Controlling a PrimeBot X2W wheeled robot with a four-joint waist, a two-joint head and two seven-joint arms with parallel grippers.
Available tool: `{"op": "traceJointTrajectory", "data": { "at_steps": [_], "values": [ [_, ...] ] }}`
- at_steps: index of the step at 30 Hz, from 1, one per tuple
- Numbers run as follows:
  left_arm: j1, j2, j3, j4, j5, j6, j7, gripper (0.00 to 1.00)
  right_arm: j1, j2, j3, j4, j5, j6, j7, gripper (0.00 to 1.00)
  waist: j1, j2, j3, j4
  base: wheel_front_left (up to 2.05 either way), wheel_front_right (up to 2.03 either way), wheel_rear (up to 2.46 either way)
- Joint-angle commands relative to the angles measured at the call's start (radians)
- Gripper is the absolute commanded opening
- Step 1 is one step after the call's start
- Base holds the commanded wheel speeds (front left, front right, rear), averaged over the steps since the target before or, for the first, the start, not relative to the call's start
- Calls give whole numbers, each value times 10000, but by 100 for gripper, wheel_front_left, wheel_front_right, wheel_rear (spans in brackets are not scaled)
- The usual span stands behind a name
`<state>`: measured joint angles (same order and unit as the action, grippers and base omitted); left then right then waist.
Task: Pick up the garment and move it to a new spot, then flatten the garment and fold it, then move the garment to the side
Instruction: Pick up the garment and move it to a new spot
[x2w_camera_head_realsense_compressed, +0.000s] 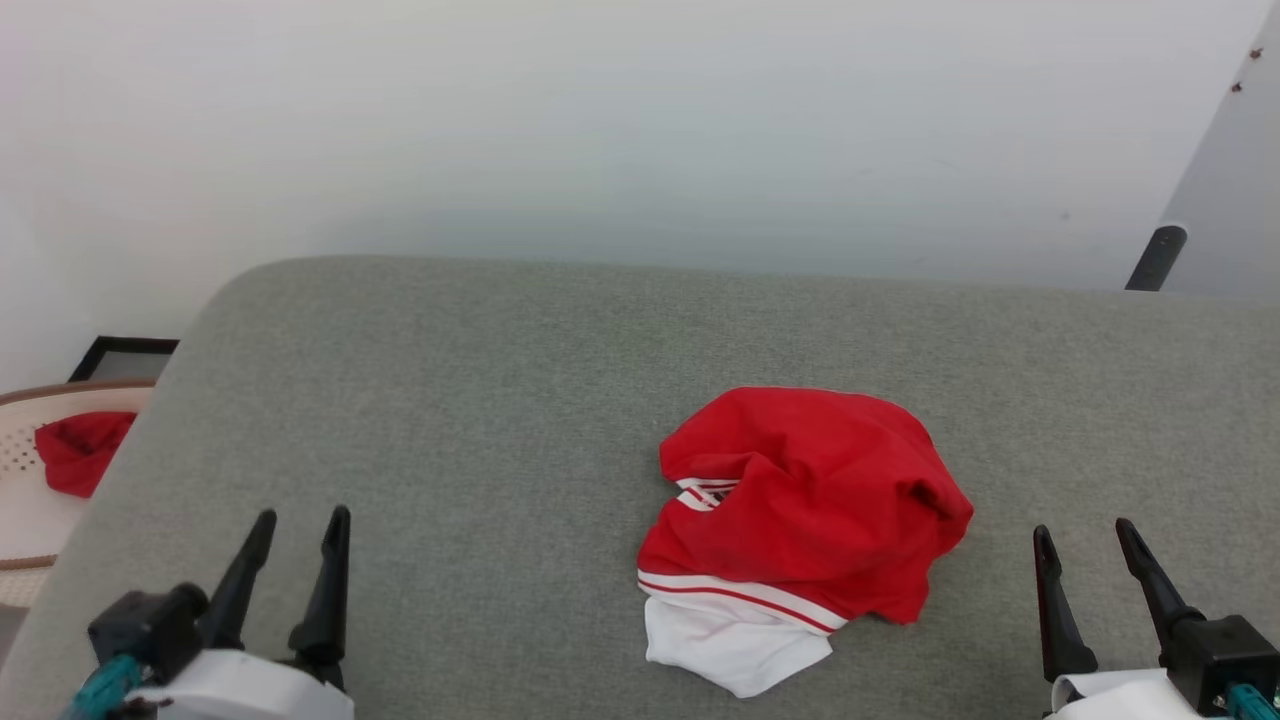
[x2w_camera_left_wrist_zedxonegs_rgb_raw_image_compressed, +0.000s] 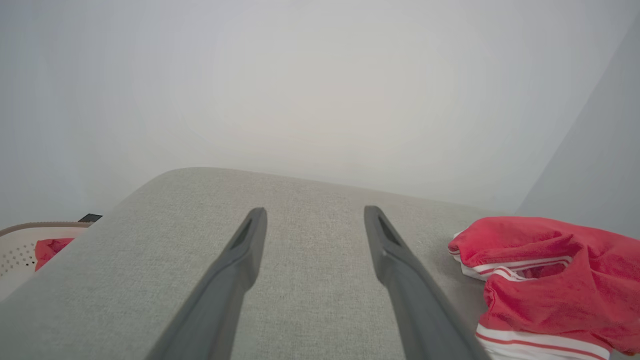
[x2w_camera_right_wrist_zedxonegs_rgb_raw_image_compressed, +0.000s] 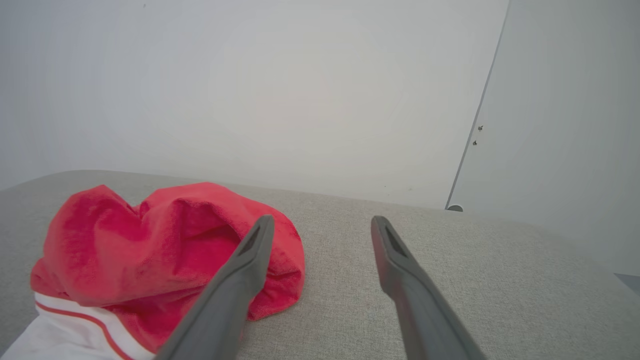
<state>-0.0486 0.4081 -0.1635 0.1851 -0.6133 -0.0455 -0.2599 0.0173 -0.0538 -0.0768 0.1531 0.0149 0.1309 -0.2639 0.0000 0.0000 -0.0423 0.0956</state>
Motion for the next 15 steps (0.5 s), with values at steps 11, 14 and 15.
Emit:
{"op": "traceJointTrajectory", "data": {
  "at_steps": [11,14,15],
  "values": [
    [589,-642,1170,-218,808,-440,-59,100,237,13,-144,-127,-141,-3,-8,100,0,0,-34,211,0,0,0],
    [650,-769,1320,-162,979,-537,-60,100,207,17,-95,-117,-162,-3,-8,100,0,0,-41,218,0,0,0],
    [660,-806,1366,-151,1008,-583,-61,100,190,19,-79,-114,-170,-3,-8,100,0,0,-34,212,0,0,0]
  ]
}}
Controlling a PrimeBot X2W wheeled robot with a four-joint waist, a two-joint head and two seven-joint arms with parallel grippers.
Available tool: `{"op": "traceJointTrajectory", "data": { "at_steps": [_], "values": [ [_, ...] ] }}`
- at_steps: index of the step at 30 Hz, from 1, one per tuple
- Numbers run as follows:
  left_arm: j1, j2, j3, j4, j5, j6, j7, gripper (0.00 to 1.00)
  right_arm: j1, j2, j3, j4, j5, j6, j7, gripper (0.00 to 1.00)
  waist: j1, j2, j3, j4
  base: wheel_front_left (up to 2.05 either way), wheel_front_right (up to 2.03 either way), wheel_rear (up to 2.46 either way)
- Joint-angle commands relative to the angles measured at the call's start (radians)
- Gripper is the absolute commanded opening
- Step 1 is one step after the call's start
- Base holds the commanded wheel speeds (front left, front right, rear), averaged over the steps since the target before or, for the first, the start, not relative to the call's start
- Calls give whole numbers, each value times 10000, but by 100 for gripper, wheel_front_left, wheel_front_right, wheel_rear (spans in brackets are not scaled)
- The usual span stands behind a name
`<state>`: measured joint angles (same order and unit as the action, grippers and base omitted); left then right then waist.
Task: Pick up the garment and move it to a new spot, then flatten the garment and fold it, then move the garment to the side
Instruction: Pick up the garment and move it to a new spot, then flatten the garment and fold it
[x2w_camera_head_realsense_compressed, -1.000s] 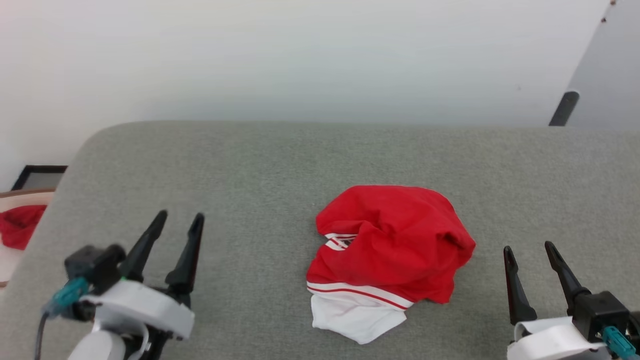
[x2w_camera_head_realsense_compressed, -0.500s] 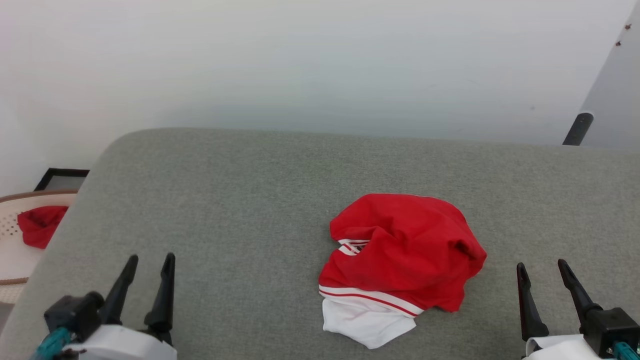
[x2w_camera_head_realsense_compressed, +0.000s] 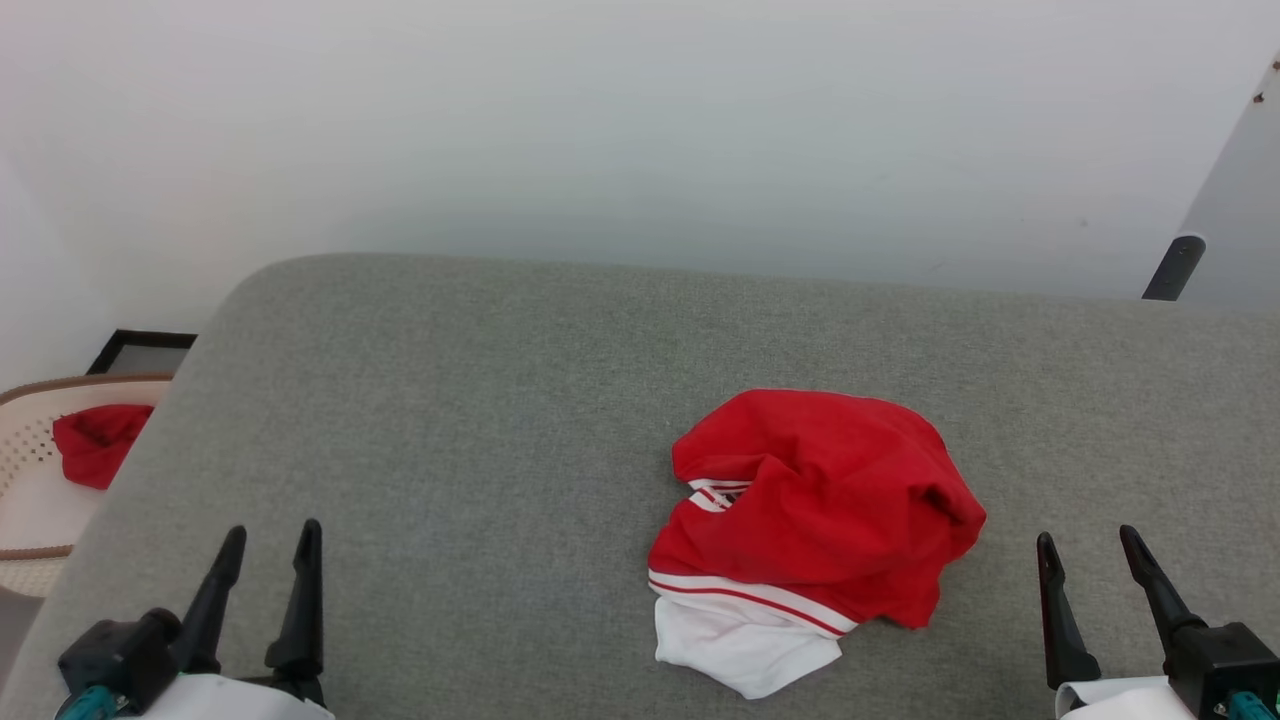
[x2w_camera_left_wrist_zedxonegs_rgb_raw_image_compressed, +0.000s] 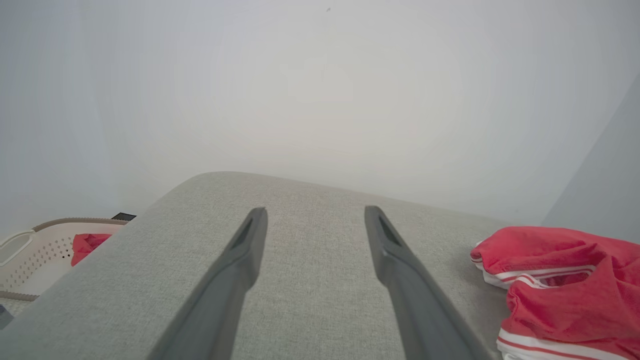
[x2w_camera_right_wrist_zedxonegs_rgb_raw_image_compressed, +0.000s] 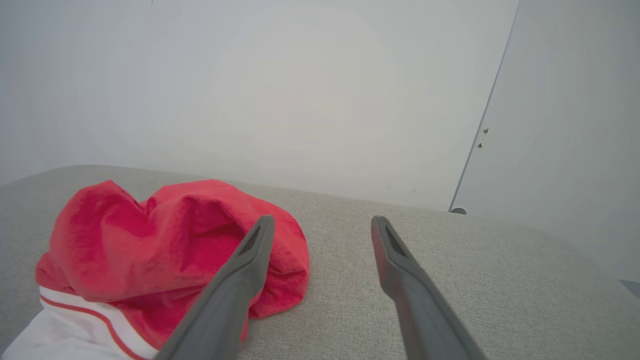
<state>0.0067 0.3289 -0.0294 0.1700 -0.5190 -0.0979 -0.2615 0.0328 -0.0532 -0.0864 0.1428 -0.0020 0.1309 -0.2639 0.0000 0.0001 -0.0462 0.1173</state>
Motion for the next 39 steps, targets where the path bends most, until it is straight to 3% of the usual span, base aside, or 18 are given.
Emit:
{"op": "traceJointTrajectory", "data": {
  "at_steps": [1,7,12,21,30,39],
  "values": [
    [117,-42,41,31,103,-98,-44,100,12,14,33,-12,-6,-3,-8,100,0,-1,13,-13,0,0,0],
    [-331,46,-405,106,-35,-244,200,100,-184,16,24,-67,-10,-3,-8,100,0,-1,188,-148,0,0,0],
    [-1021,324,-1014,-339,-708,-314,1430,100,-495,14,6,-183,-37,-3,-8,100,0,-1,525,-395,0,0,0],
    [-2684,1233,-1820,-1539,-2417,-209,5968,100,-1361,-3,-165,-389,41,-3,-8,100,0,-1,1493,-889,0,0,0],
    [-3826,1503,-2738,-2394,-3486,666,9954,100,-2058,10,-224,-413,49,-3,-8,100,0,-1,2282,-1274,0,0,0],
    [-4018,1535,-3326,-2458,-3945,1551,11977,100,-2430,23,-99,-343,36,-3,-8,100,0,-1,2593,-1590,0,0,0]
  ]
}}
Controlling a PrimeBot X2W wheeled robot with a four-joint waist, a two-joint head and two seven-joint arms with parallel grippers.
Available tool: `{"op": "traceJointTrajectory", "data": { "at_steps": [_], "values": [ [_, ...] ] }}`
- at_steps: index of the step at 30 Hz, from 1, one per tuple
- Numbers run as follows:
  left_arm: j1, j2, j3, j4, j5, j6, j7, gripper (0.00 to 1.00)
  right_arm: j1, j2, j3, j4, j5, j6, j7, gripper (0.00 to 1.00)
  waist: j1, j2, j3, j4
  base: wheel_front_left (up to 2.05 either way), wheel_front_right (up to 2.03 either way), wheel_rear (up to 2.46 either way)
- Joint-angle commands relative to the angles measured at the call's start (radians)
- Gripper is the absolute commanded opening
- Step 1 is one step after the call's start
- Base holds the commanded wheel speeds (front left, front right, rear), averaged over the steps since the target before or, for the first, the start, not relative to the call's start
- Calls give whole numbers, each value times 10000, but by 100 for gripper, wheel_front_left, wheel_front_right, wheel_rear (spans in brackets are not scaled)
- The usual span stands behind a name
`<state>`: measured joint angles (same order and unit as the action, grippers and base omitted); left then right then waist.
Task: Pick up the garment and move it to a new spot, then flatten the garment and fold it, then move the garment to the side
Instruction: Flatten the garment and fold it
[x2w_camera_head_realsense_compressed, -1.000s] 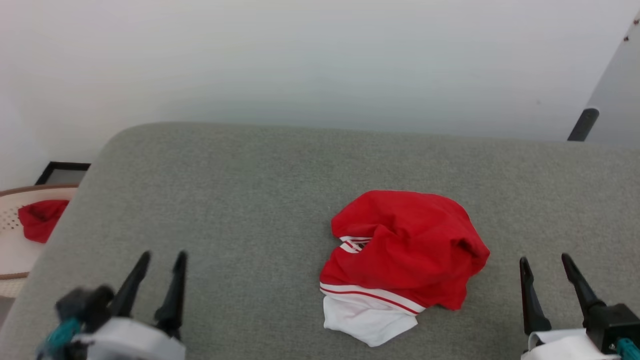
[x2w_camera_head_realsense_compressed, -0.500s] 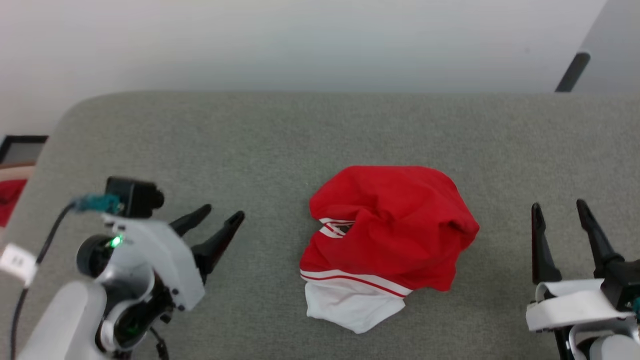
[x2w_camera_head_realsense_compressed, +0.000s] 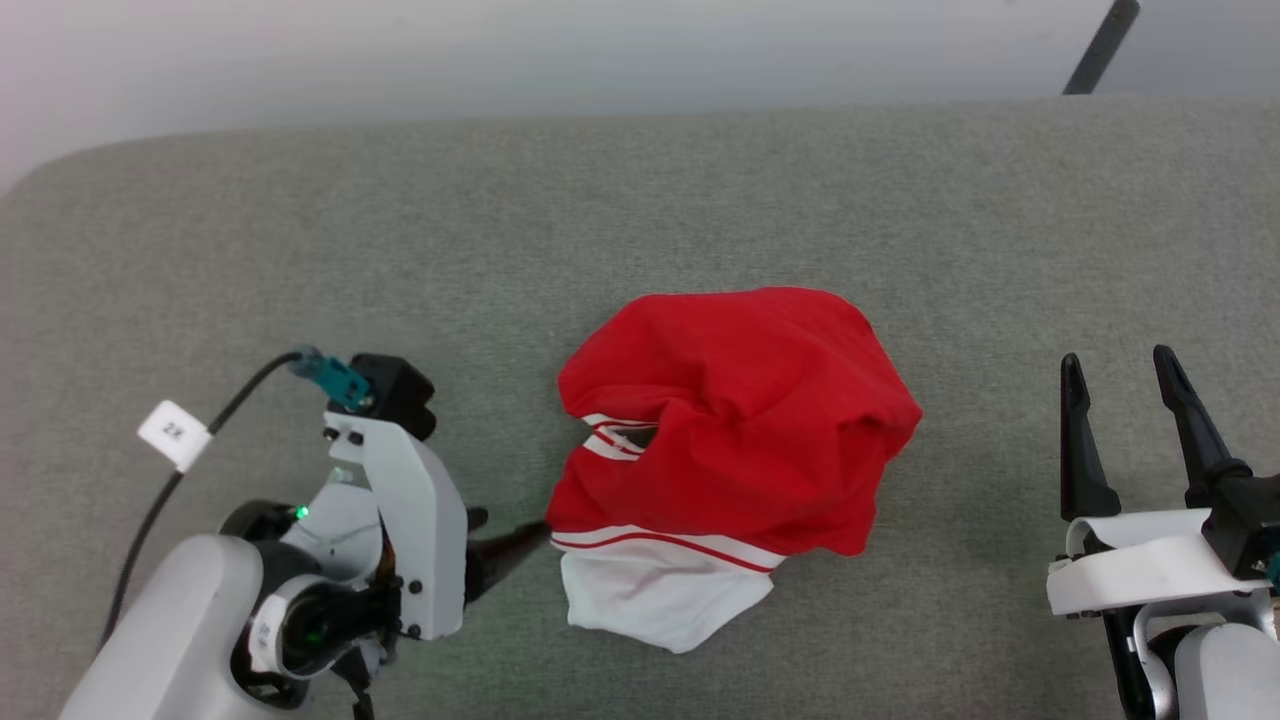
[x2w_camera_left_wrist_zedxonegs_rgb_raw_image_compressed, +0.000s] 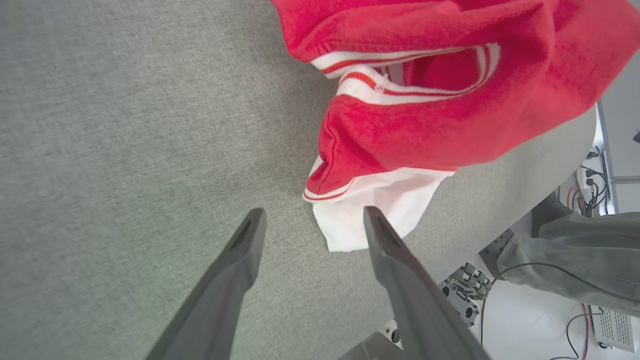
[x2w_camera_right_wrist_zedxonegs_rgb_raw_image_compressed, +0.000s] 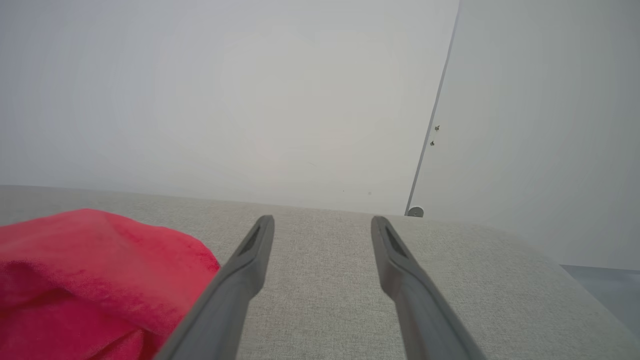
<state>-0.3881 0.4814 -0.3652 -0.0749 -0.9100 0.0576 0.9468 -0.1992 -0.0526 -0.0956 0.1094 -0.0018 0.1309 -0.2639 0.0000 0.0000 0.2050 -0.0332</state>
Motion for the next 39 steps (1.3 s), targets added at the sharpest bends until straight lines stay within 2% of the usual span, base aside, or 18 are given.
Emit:
{"op": "traceJointTrajectory", "data": {
  "at_steps": [1,5,11,22,34,35,36,38,39],
  "values": [
    [-62,31,-36,22,-53,58,84,100,-140,18,-5,-1,52,-3,-8,100,0,0,93,-111,0,0,0],
    [26,-10,-280,190,-320,421,893,100,-187,24,42,85,112,-3,-8,100,0,0,84,-249,0,0,0],
    [77,-155,-487,234,-431,573,1252,100,-213,27,92,71,138,-3,-8,100,0,0,84,-384,0,0,0],
    [238,-489,-782,1066,-113,378,596,100,-495,29,234,29,299,-3,-8,100,0,0,483,-765,0,0,0],
    [133,-795,-1284,2970,630,126,-295,100,-575,30,160,61,349,-3,-8,100,0,0,632,-831,0,0,0],
    [103,-844,-1327,3133,677,49,-401,93,-582,30,151,62,343,-3,-8,100,0,0,632,-813,0,0,0],
    [100,-924,-1363,3303,679,-13,-507,40,-583,30,147,64,341,-3,-8,100,0,0,626,-791,0,0,0],
    [140,-1134,-1458,3603,511,-171,-507,0,-556,29,129,67,332,-3,-8,100,0,0,592,-735,0,0,0],
    [162,-1214,-1525,3689,467,-261,-495,0,-528,29,115,66,333,-3,-8,100,0,0,570,-704,0,0,0]
  ]
}}
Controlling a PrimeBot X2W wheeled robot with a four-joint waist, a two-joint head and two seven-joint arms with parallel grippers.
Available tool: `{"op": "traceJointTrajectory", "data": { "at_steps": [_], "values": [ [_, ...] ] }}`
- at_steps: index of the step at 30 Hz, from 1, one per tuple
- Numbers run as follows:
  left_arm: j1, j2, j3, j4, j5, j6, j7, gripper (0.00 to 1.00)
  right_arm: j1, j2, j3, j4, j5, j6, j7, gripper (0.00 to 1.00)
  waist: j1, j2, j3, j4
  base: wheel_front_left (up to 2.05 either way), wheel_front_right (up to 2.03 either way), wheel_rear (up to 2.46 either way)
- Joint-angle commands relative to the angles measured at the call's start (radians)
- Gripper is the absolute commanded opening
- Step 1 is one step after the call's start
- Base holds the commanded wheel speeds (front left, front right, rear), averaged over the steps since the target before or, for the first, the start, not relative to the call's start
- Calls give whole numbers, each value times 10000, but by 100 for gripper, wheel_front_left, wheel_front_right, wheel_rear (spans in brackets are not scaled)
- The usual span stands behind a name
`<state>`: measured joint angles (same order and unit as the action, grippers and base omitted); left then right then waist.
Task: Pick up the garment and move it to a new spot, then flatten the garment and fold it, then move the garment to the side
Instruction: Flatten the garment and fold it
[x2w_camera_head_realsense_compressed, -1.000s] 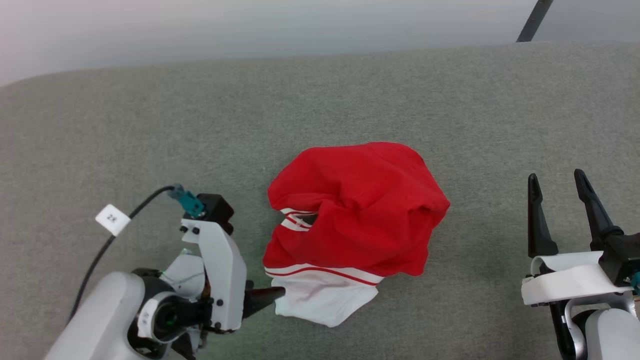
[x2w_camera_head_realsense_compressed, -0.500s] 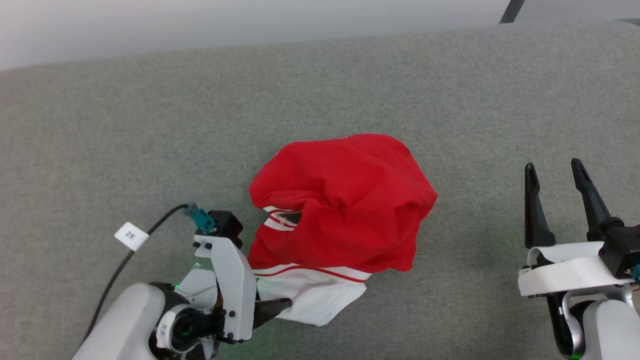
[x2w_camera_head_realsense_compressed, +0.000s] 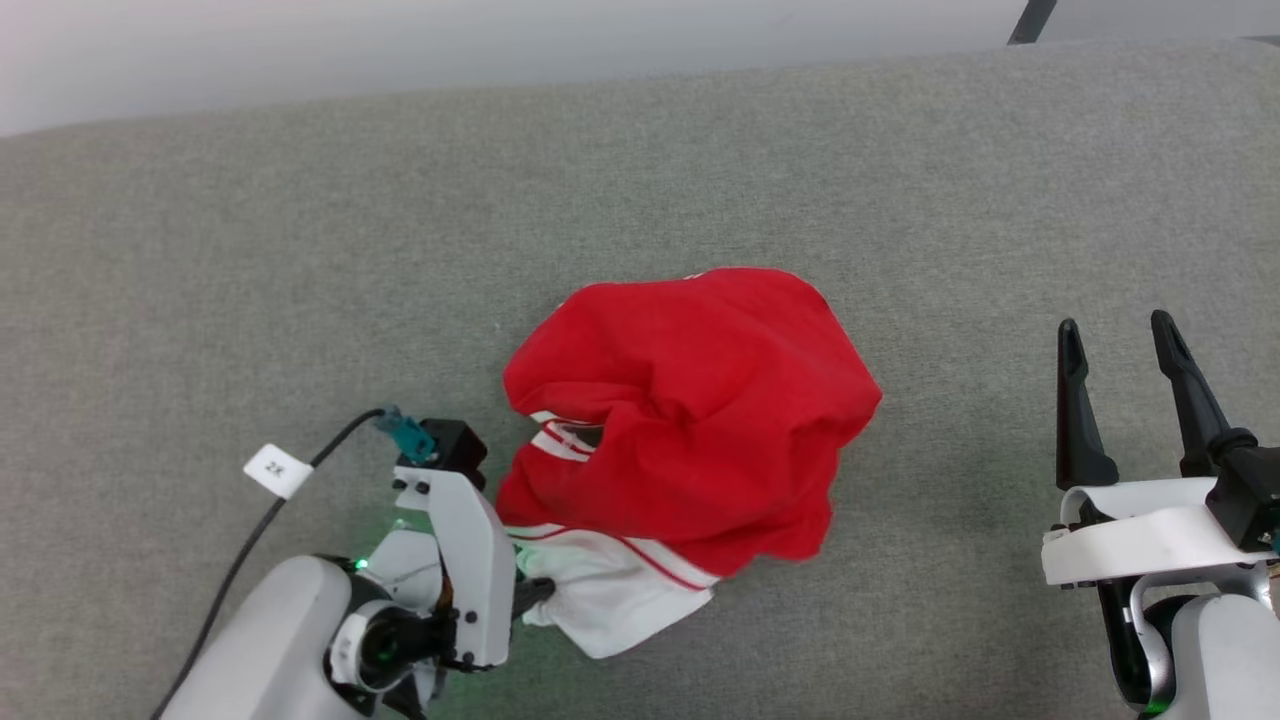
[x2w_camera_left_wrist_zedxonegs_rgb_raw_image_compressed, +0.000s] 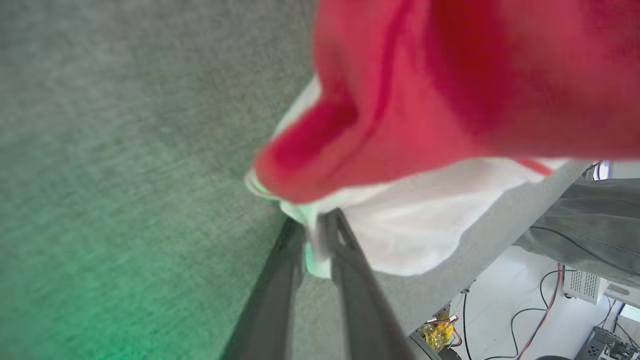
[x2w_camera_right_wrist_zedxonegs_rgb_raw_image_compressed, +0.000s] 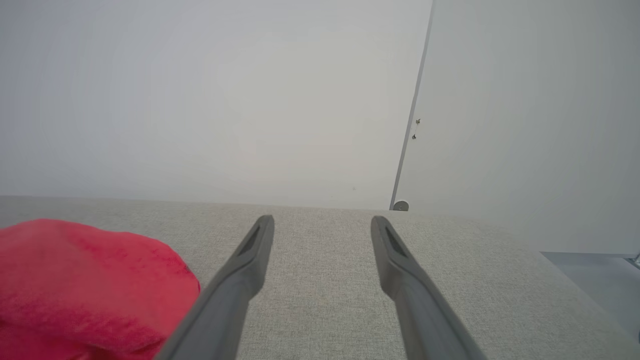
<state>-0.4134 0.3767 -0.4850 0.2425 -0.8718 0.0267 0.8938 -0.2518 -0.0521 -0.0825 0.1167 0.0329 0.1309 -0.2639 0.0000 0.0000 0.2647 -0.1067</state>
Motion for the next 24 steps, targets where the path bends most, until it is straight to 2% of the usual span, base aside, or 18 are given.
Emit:
{"op": "traceJointTrajectory", "data": {
  "at_steps": [1,5,12,16,24],
  "values": [
    [429,-224,-387,593,68,-18,42,0,41,23,-32,-5,-22,-3,-8,100,0,0,-56,67,0,0,0],
    [395,-159,-434,743,77,-280,-67,0,212,23,-120,15,-104,-3,-8,100,0,0,-197,247,0,0,0],
    [95,411,114,237,-145,-339,-129,0,370,24,-189,33,-242,-3,-8,100,0,0,-428,575,0,0,0],
    [-55,755,477,-367,-341,-226,20,0,421,22,-207,34,-290,-3,-8,100,0,0,-549,740,0,0,0],
    [-214,1792,1329,-1317,-463,243,271,0,599,22,-217,73,-312,-3,-8,100,0,0,-813,1008,0,0,0]
  ]
}}
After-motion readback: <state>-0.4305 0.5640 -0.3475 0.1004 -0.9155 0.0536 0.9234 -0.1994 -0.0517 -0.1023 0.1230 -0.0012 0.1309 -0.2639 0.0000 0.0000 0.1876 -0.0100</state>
